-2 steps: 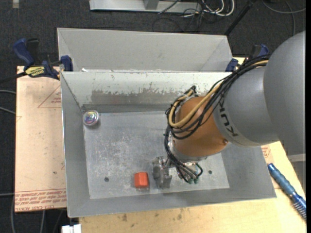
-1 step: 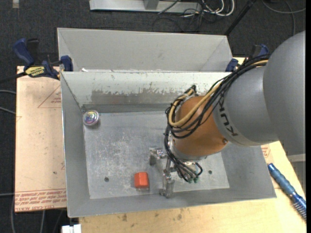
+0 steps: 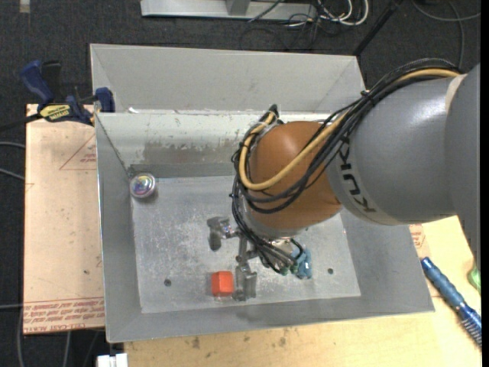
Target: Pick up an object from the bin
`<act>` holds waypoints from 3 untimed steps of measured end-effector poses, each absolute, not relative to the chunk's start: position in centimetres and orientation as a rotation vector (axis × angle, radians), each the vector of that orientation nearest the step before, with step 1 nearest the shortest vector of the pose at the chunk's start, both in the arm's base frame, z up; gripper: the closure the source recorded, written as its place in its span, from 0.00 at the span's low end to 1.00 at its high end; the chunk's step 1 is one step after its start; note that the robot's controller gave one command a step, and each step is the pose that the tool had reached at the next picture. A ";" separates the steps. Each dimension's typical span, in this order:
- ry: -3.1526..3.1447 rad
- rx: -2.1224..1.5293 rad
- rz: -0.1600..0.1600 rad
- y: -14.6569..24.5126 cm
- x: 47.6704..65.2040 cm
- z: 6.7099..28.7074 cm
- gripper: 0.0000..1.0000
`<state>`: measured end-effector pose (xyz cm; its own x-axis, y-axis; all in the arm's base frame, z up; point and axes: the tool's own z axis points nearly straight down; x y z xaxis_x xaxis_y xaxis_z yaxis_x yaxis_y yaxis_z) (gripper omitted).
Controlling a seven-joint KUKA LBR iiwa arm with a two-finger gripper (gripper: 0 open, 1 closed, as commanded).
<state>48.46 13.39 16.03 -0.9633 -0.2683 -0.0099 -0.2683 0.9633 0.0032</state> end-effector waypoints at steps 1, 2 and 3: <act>3.090 -0.508 0.003 12.1 48.7 7.4 0.00; 3.096 -0.509 0.003 12.1 48.5 7.6 1.00; 3.081 -0.551 0.001 11.2 51.6 19.3 1.00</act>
Offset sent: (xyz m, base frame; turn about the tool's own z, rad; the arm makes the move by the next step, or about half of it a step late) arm -0.0006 -0.0136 -0.0843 -0.0578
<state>51.55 11.23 19.29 -0.9380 -0.3465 -0.0118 -0.3465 0.9380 -0.0013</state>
